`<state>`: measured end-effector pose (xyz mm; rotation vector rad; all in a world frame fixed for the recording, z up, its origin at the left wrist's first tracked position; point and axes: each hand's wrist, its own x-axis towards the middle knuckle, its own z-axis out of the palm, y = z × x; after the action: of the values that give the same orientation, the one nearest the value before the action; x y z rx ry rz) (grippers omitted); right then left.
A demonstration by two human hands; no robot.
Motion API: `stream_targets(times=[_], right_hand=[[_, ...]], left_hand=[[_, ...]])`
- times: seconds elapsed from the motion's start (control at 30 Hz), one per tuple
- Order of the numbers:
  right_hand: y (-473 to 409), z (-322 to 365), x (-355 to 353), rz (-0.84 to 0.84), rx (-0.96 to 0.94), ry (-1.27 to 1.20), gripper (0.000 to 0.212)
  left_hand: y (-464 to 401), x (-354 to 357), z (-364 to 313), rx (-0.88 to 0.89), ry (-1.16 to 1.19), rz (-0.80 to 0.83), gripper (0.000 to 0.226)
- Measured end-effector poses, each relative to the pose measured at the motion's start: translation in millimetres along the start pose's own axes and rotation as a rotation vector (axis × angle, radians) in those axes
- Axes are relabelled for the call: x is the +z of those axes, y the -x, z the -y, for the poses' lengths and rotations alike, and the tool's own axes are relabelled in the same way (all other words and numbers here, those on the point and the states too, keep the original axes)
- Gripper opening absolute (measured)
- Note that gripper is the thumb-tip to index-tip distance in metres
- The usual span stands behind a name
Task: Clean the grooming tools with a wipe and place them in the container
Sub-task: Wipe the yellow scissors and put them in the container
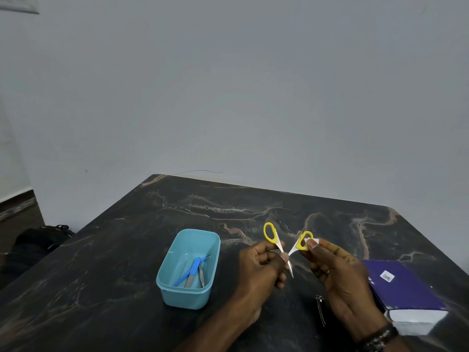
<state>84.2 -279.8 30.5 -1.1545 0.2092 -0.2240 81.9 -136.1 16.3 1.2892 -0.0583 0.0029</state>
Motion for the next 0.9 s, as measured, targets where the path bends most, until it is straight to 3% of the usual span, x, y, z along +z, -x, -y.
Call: stream_targets(times=[0.17, 0.3, 0.43, 0.6, 0.9], right_hand=[[4, -4, 6, 0.056, 0.014, -0.009, 0.029], [10, -7, 12, 0.081, -0.009, 0.037, 0.040], [13, -12, 15, 0.063, -0.041, 0.062, 0.033], [14, -17, 18, 0.042, -0.030, 0.071, 0.031], [16, -20, 18, 0.068, -0.021, 0.139, 0.026]], left_hand=[[-5, -3, -5, 0.007, 0.183, -0.185, 0.004], [-8, -6, -5, 0.021, 0.291, -0.277, 0.011], [-7, -7, -5, 0.016, 0.367, -0.277, 0.025], [-9, -8, -1, -0.039, 0.440, -0.271, 0.020], [-9, -9, 0, 0.019, 0.298, -0.255, 0.008]])
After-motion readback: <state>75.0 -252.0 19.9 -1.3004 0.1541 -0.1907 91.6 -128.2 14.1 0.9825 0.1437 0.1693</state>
